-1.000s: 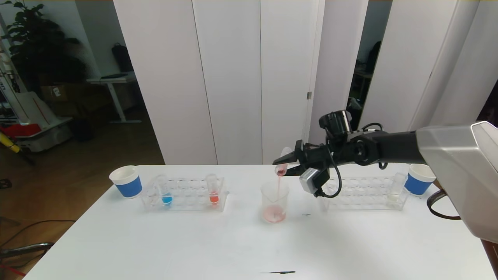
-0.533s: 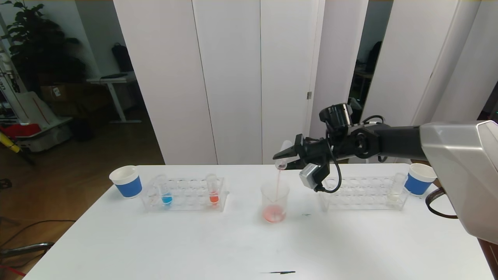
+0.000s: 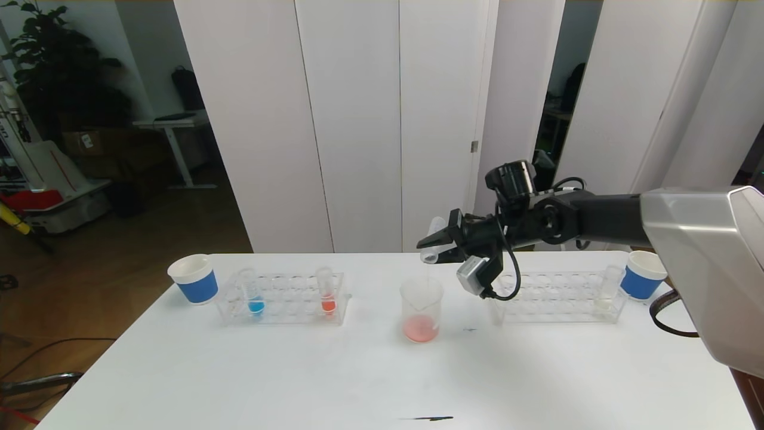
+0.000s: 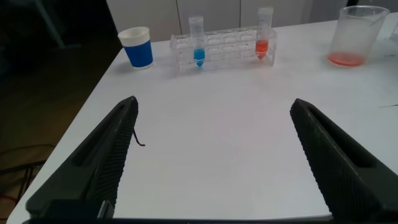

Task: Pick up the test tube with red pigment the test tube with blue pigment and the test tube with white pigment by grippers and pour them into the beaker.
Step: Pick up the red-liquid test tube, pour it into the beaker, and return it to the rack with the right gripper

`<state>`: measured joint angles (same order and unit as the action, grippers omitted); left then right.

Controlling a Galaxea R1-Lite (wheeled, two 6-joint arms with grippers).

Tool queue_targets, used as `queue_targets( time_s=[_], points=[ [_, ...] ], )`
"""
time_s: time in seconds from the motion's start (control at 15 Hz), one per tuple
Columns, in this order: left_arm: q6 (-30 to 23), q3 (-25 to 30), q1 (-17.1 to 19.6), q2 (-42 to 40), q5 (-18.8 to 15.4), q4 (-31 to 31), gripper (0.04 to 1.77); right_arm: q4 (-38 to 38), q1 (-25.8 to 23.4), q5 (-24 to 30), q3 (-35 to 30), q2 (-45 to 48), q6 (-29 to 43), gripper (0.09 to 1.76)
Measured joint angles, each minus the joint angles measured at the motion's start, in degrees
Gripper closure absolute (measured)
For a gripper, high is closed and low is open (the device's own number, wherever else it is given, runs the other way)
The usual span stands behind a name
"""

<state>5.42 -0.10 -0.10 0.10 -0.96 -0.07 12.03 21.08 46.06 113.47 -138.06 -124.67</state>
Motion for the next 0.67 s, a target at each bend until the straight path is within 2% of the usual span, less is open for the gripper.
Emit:
queue_targets(
  time_s=[0.67],
  points=[
    [0.0, 0.0, 0.0, 0.0, 0.0, 0.0, 0.06, 0.8, 0.3, 0.4, 0.0, 0.0, 0.2, 1.27]
  ],
)
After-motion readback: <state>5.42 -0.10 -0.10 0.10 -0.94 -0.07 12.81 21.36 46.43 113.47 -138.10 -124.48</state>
